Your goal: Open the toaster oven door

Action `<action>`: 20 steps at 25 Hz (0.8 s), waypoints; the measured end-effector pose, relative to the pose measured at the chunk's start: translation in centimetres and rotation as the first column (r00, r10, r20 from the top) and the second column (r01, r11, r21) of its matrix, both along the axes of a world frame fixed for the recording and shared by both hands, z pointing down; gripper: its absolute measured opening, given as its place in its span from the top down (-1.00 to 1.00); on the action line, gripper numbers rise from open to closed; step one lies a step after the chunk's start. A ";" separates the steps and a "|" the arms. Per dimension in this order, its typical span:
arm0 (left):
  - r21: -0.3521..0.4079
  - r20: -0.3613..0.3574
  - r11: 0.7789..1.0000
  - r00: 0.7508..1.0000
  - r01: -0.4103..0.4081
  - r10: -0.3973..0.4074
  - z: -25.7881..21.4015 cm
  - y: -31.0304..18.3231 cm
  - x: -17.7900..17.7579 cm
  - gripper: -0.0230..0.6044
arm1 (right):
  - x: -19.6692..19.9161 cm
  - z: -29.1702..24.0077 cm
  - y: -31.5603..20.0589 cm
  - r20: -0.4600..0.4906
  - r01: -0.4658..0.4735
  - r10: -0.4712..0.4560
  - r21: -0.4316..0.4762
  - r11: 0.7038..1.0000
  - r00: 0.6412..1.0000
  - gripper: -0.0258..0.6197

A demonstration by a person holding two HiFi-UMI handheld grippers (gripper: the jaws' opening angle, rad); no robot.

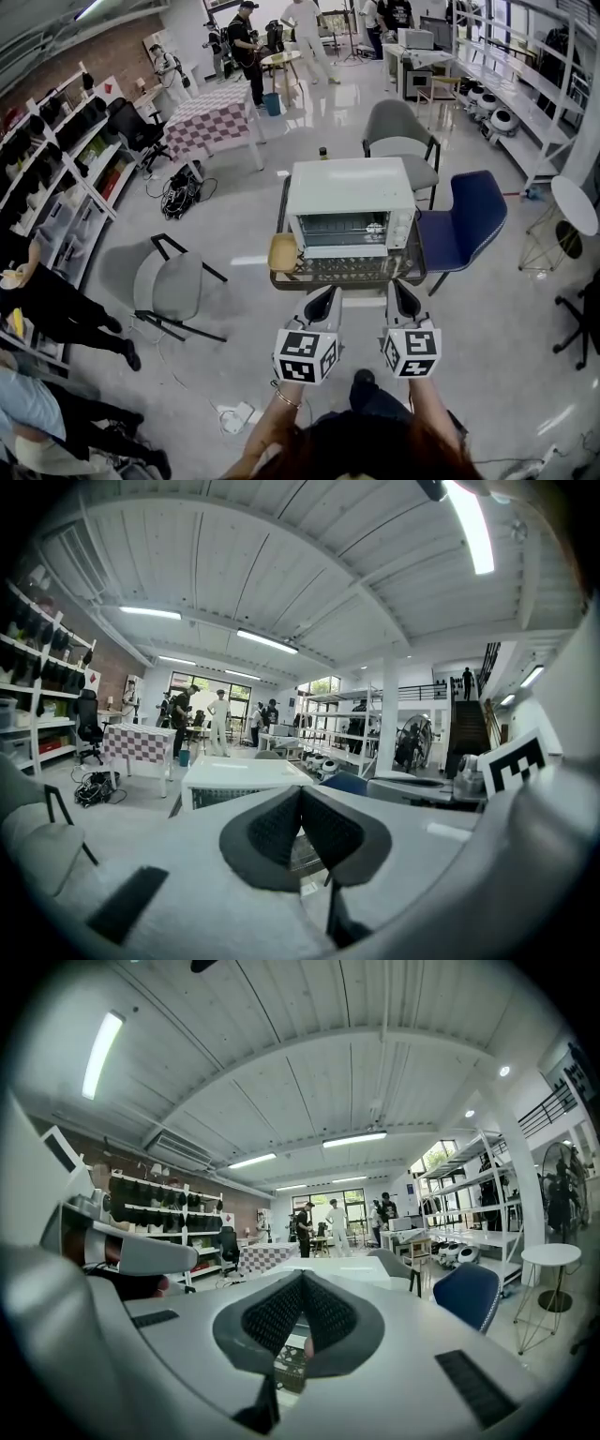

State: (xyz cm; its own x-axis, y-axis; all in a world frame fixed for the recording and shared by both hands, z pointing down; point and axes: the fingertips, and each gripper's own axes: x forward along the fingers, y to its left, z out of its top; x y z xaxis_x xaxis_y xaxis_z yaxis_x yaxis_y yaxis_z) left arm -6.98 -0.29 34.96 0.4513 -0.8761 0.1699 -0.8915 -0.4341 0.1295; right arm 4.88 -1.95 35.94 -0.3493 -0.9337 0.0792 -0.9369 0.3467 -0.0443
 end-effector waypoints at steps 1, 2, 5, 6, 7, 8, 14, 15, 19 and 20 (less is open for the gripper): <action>-0.002 -0.001 1.000 1.000 0.000 0.000 0.1 -0.1 0.0 0.88 | 0.1 0.0 -0.1 0.002 -0.001 0.001 0.000 1.000 1.000 0.92; -0.003 -0.001 1.000 1.000 0.000 0.000 0.2 -0.2 0.1 0.88 | 0.2 0.0 -0.3 0.004 -0.001 0.001 0.000 1.000 1.000 0.92; -0.011 0.001 1.000 1.000 0.002 -0.002 0.4 -0.5 0.1 0.88 | 0.4 -0.1 -0.7 0.007 -0.002 0.002 -0.003 1.000 1.000 0.92; -0.013 0.002 1.000 1.000 0.002 -0.002 0.5 -0.6 0.1 0.88 | 0.4 0.0 -0.8 0.007 -0.001 0.001 -0.004 1.000 1.000 0.92; -0.013 0.003 1.000 1.000 0.003 -0.003 0.6 -0.7 0.1 0.88 | 0.4 0.1 -0.8 0.007 0.001 -0.001 -0.004 1.000 1.000 0.92; -0.012 0.004 1.000 1.000 0.003 -0.003 0.7 -0.8 0.2 0.88 | 0.4 0.2 -0.9 0.006 0.002 -0.002 -0.004 1.000 1.000 0.92; -0.014 0.004 1.000 1.000 0.000 0.000 0.4 -1.5 0.9 0.88 | 1.1 0.2 -1.6 0.013 0.002 -0.002 -0.017 1.000 1.000 0.92; -0.016 0.004 1.000 1.000 -0.001 0.001 0.4 -1.6 1.0 0.88 | 1.2 0.1 -1.7 0.015 0.002 -0.001 -0.019 1.000 1.000 0.92; -0.020 -0.001 1.000 1.000 0.002 -0.002 0.6 -1.9 1.3 0.88 | 1.7 0.6 -2.2 0.023 0.000 0.000 -0.031 1.000 1.000 0.92; -0.021 0.000 1.000 1.000 0.003 -0.003 0.8 -1.9 1.3 0.88 | 1.8 0.8 -2.2 0.024 0.000 0.001 -0.033 0.999 1.000 0.92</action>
State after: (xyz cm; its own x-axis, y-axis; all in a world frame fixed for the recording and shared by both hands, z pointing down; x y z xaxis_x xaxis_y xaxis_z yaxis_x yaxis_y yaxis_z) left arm -5.65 -2.21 35.73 0.4484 -0.8738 0.1883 -0.8929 -0.4283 0.1388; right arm 6.73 -4.20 36.72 -0.3510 -0.9308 0.1018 -0.9356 0.3443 -0.0783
